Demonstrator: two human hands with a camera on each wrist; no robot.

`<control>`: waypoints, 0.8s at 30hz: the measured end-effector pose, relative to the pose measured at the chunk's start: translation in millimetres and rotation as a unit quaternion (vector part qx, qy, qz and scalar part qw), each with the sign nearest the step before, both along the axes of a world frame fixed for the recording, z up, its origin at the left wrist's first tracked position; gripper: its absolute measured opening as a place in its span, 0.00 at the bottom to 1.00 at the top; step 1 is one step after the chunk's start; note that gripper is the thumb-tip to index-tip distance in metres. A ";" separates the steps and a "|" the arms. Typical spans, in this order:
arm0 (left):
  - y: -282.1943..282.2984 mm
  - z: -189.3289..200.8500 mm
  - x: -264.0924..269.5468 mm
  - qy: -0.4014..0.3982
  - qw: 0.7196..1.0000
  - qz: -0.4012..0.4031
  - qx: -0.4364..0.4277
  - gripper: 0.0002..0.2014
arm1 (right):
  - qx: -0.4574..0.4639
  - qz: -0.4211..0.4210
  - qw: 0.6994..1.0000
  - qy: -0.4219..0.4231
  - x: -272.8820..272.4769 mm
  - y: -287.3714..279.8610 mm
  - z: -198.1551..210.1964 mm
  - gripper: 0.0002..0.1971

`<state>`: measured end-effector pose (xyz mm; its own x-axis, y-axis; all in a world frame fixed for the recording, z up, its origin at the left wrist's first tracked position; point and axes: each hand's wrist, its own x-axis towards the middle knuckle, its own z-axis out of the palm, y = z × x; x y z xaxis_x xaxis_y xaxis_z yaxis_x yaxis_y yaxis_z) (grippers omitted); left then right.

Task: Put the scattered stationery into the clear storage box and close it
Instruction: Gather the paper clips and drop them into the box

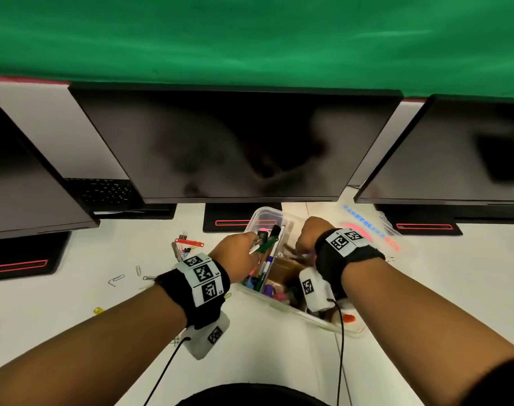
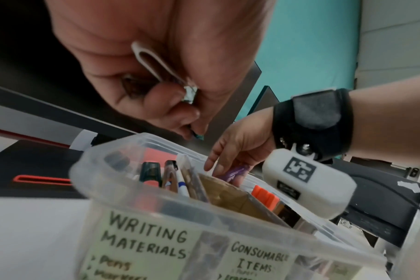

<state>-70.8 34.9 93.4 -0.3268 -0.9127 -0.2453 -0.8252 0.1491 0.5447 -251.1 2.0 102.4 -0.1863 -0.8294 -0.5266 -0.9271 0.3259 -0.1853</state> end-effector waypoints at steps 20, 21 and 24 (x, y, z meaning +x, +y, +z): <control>-22.8 -18.9 -86.3 -0.139 0.983 -0.110 -0.054 0.16 | -0.103 0.225 0.961 -0.123 -21.6 136.2 -22.1 0.20; -24.2 -19.1 -87.2 -0.129 0.985 -0.101 -0.049 0.17 | -0.119 0.217 0.959 -0.138 -23.1 138.2 -24.8 0.20; -29.4 -19.0 -87.4 -0.106 0.990 -0.084 -0.030 0.23 | -0.145 0.195 0.956 -0.162 -24.9 142.6 -31.4 0.18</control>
<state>-158.3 5.5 74.4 -0.4216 -0.8653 -0.2712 -0.8812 0.3204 0.3477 -276.0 144.6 71.0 0.3004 -0.9226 -0.2418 -0.8465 -0.1411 -0.5133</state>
